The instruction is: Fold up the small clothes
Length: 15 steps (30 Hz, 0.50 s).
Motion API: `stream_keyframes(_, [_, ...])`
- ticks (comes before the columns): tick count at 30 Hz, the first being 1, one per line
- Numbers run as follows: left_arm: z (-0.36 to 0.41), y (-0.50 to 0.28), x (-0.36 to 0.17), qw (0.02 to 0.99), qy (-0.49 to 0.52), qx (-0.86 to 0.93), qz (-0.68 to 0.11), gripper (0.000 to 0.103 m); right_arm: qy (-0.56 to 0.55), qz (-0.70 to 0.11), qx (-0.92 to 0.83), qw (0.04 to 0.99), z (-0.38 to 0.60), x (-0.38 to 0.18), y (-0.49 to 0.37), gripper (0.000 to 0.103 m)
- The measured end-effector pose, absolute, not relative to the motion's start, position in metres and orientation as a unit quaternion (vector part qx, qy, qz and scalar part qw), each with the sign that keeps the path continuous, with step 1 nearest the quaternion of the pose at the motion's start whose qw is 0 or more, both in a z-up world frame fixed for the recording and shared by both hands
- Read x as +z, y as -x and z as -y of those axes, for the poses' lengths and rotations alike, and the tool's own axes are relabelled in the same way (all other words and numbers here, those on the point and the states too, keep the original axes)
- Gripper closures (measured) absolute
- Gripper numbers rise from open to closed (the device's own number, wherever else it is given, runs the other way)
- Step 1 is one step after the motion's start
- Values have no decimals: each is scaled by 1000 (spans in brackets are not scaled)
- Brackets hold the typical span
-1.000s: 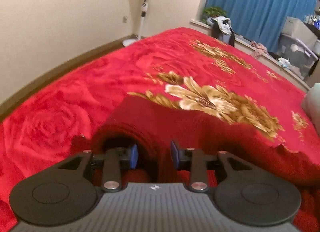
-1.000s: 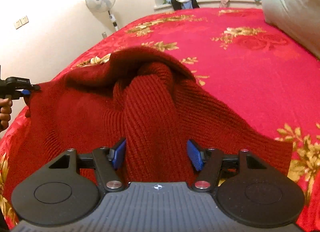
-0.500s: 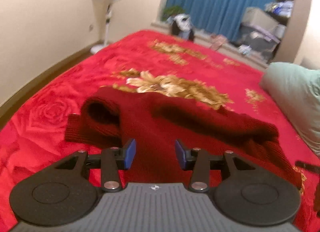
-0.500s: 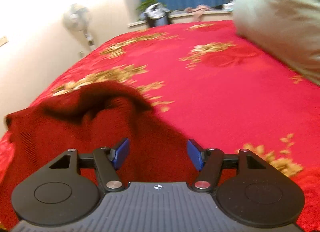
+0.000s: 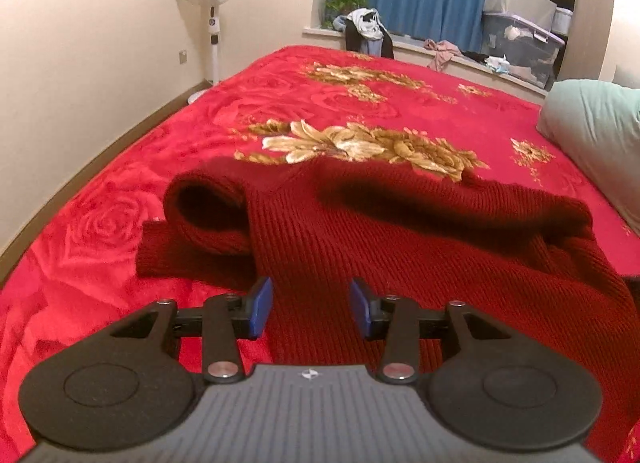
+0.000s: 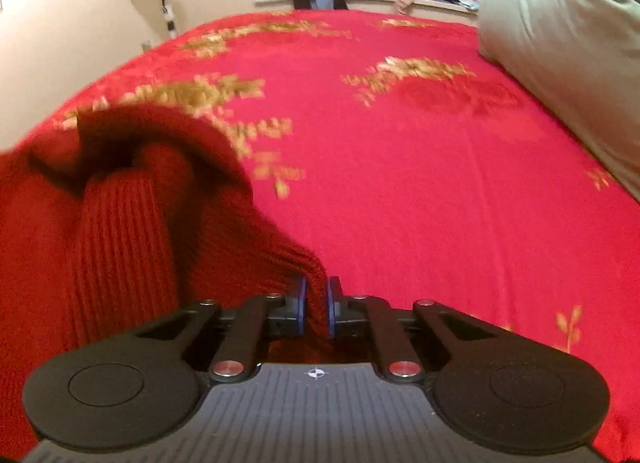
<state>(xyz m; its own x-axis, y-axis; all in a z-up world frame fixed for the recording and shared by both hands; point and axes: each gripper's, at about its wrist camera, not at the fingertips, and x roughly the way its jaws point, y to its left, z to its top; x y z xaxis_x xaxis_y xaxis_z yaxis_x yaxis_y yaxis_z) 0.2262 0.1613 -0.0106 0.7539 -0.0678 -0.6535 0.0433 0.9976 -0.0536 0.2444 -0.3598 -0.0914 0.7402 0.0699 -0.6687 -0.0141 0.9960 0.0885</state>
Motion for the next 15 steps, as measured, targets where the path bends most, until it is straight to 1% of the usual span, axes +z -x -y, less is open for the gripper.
stream_keyframes(3, [-169, -232, -6, 938, 29, -30, -343, 56, -21, -331, 21, 943, 375, -48, -269, 94])
stream_keyframes(5, [-174, -235, -4, 939, 36, -29, -342, 56, -7, -297, 11, 955, 389, -7, -290, 95])
stream_keyframes(7, [-179, -237, -3, 938, 45, -28, -342, 56, 15, -250, -33, 967, 409, 37, -309, 95])
stream_keyframes(10, [-186, -238, -3, 936, 60, -29, -346, 56, -18, -197, -150, 969, 454, 85, -341, 94])
stream_keyframes(11, [-188, -239, -3, 935, 65, -31, -348, 56, -28, -194, -168, 966, 464, 88, -347, 91])
stream_keyframes(12, [-190, -240, -4, 933, 71, -33, -351, 56, -37, -200, -177, 963, 469, 85, -351, 84])
stream_keyframes(14, [-192, -240, -5, 930, 80, -39, -356, 56, -53, -227, -186, 955, 470, 68, -353, 80])
stream_keyframes(15, [-193, -240, -7, 928, 85, -44, -360, 56, -61, -232, -181, 954, 467, 56, -347, 72])
